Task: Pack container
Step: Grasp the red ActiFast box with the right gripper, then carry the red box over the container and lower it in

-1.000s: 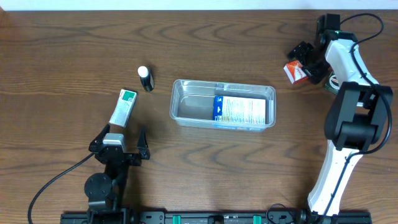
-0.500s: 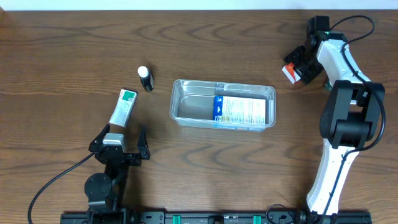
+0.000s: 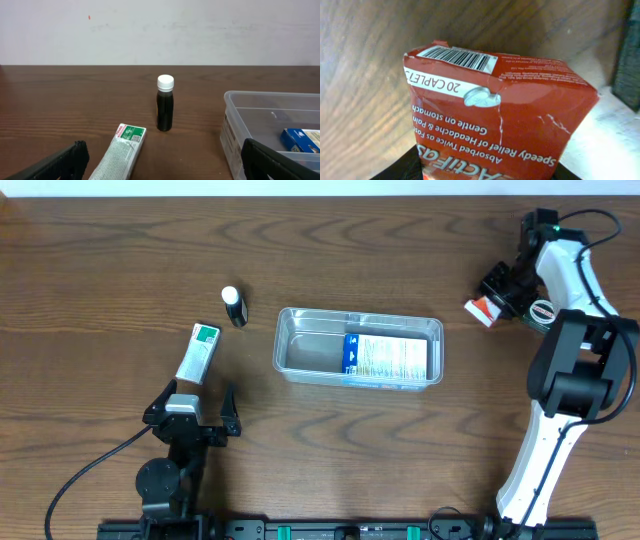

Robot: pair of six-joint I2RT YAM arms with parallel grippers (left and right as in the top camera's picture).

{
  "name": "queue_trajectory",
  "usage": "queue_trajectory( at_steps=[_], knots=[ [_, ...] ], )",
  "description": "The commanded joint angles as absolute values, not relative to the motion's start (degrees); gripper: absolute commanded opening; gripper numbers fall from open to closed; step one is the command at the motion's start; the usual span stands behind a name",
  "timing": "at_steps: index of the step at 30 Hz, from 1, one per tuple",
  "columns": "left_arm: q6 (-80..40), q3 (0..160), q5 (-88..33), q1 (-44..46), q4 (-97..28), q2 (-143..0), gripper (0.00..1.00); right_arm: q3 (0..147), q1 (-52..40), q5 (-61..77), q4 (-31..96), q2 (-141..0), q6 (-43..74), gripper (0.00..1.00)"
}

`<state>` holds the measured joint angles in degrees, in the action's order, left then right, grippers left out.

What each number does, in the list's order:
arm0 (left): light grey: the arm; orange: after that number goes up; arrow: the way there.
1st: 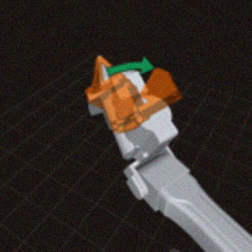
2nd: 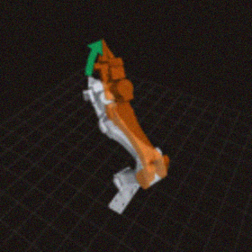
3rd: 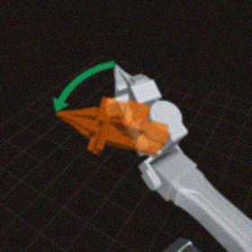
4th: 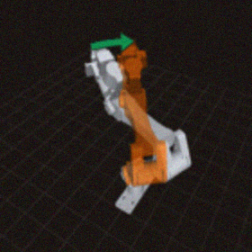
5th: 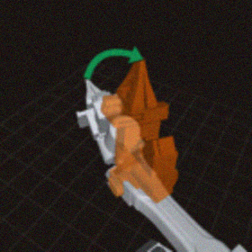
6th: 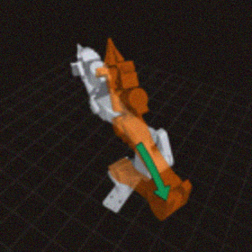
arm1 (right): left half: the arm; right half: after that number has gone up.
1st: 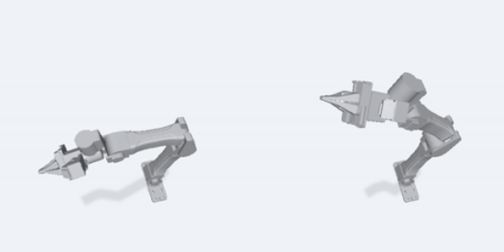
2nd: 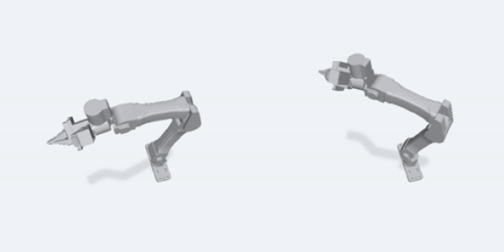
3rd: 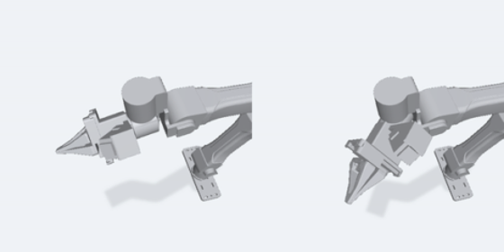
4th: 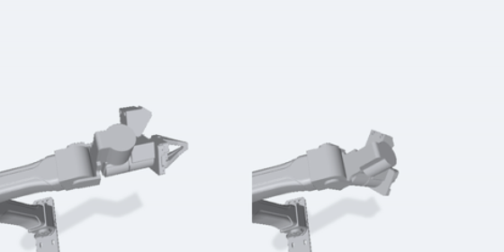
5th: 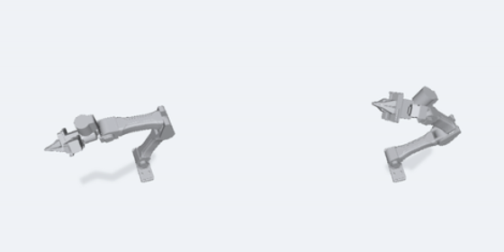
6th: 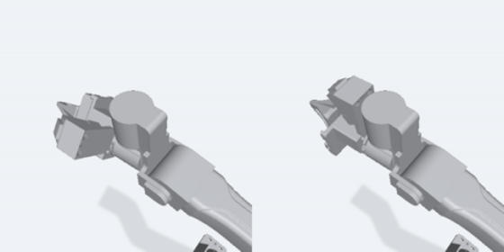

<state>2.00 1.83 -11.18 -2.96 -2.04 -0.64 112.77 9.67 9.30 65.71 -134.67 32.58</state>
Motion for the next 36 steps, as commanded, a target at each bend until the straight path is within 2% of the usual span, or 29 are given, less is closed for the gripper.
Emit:
queue_trajectory(
  at_steps=[1, 5, 13, 19, 31, 36],
  knots=[
    [3.0, 0.2, -11.2, -3.3, -2.9, -0.6, 0.98, 119.3, 9.4, 10.6, 69.3, -135.2, 25.3, 0.48],
    [3.0, 0.2, -11.1, -3.3, -2.9, -0.6, 0.98, 127.3, 8.4, 15.2, 75.5, -135.2, 18.6, 0.49],
    [3.0, 0.2, -11.2, -3.3, -2.9, -0.6, 0.98, 142.6, 4.9, 34.8, 87.8, -135.2, 1.0, 0.5],
    [3.0, 0.2, -11.2, -3.3, -2.9, -0.6, 0.98, 147.1, -0.7, 39.3, 97.3, -135.2, -9.3, 0.51],
    [3.0, 0.2, -11.1, -3.3, -2.9, -0.6, 0.98, 146.8, -15.6, 38.8, 97.3, -135.2, -9.3, 0.51],
    [3.0, 0.2, -11.2, -3.3, -2.9, -0.6, 0.98, 146.8, -22.2, 33.3, 97.3, -135.2, -6.0, 0.5]
  ],
)
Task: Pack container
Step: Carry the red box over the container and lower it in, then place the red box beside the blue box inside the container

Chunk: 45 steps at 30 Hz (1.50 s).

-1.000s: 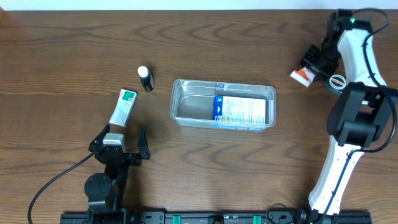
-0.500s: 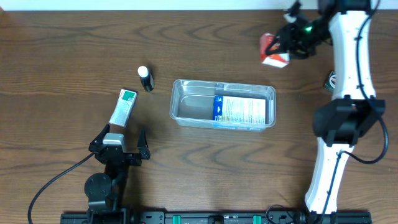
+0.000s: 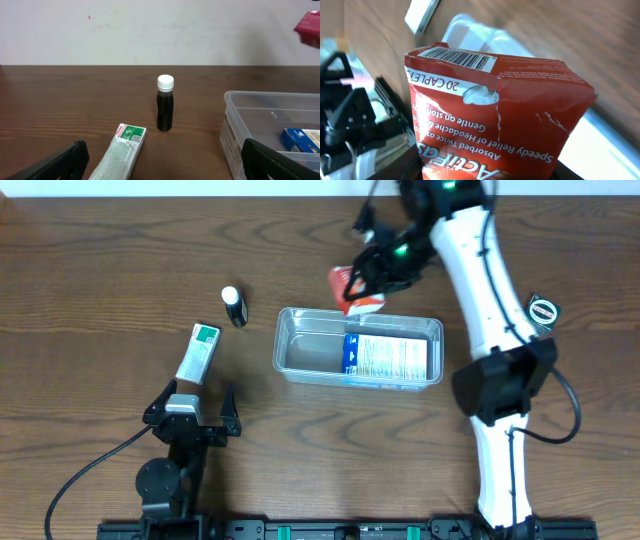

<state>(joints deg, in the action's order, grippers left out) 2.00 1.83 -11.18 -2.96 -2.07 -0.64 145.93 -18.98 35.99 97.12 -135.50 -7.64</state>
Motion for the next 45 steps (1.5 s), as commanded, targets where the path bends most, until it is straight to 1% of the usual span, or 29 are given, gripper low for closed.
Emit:
queue_trajectory(
  at_steps=[1, 8, 13, 17, 21, 30, 45],
  knots=[
    [3.0, 0.2, -11.2, -3.3, -2.9, -0.6, 0.98, 146.7, -23.8, 31.4, 97.3, -135.2, -4.8, 0.5],
    [3.0, 0.2, -11.2, -3.3, -2.9, -0.6, 0.98, 145.4, -32.8, 15.0, 97.3, -135.2, 7.7, 0.5],
    [3.0, 0.2, -11.2, -3.3, -2.9, -0.6, 0.98, 142.9, -37.4, 4.1, 96.6, -135.2, 22.5, 0.52],
    [3.0, 0.2, -11.2, -3.3, -2.9, -0.6, 0.98, 139.6, -38.9, -0.7, 94.1, -135.2, 30.3, 0.51],
    [3.0, 0.2, -11.2, -3.3, -2.9, -0.6, 0.98, 134.0, -39.0, -1.9, 88.6, -135.2, 34.9, 0.49],
    [3.0, 0.2, -11.2, -3.3, -2.9, -0.6, 0.98, 124.9, -39.4, -1.4, 81.6, -135.2, 36.0, 0.48],
    [3.0, 0.2, -11.2, -3.3, -2.9, -0.6, 0.98, 122.9, -40.7, -1.5, 77.6, -135.2, 36.0, 0.51]
  ],
)
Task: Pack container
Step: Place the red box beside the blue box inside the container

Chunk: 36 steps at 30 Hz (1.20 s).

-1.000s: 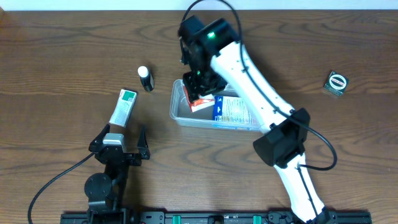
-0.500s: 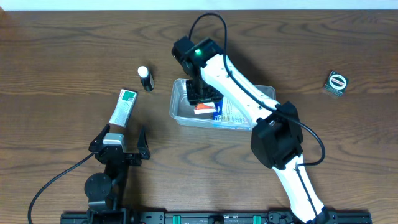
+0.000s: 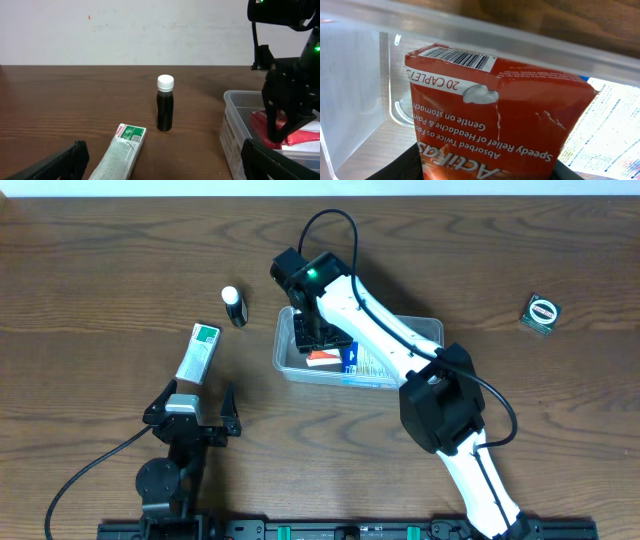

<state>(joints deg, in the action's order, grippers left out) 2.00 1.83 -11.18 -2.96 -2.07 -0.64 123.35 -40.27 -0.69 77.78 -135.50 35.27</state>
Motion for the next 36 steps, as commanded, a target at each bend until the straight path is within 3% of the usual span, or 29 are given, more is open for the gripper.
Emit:
queue_trajectory(
  at_steps=[1, 36],
  knots=[
    [3.0, 0.2, -11.1, -3.3, -2.9, -0.6, 0.98, 122.9, -40.7, -1.5, 77.6, -135.2, 36.0, 0.51],
    [3.0, 0.2, -11.2, -3.3, -2.9, -0.6, 0.98, 116.2, -40.6, -2.3, 73.0, -135.2, 36.2, 0.56]
  ],
)
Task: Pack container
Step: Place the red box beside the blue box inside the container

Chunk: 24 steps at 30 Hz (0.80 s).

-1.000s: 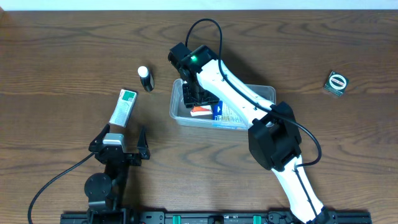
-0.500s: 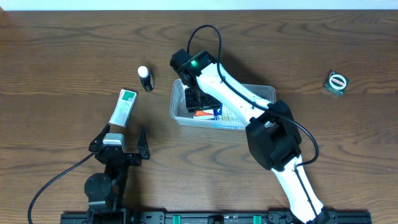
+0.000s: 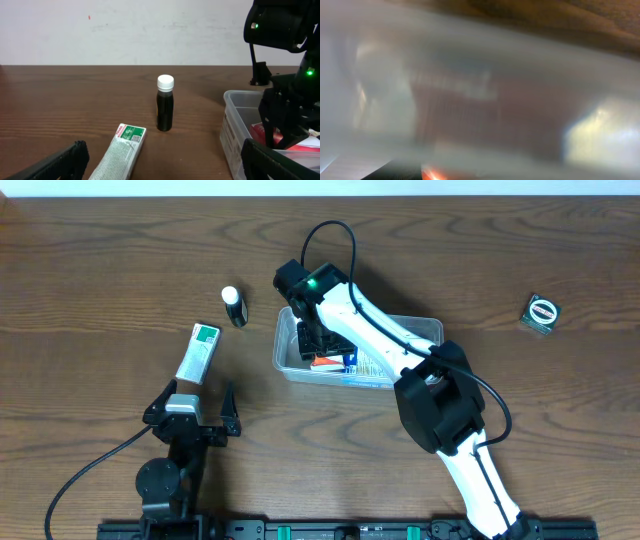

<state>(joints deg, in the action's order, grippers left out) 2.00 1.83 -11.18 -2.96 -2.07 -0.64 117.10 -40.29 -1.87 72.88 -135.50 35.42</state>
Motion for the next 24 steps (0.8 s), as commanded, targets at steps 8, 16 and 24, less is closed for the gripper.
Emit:
queue_trajectory(
  at_steps=[8, 16, 24],
  knots=[
    [3.0, 0.2, -11.1, -3.3, -2.9, -0.6, 0.98, 116.2, -40.6, -2.3, 73.0, -135.2, 36.2, 0.63],
    [3.0, 0.2, -11.2, -3.3, -2.9, -0.6, 0.98, 116.2, -40.5, -2.3, 73.0, -135.2, 36.2, 0.66],
    [3.0, 0.2, -11.2, -3.3, -2.9, -0.6, 0.98, 116.2, -40.4, -2.3, 73.5, -135.2, 36.1, 0.65]
  ],
)
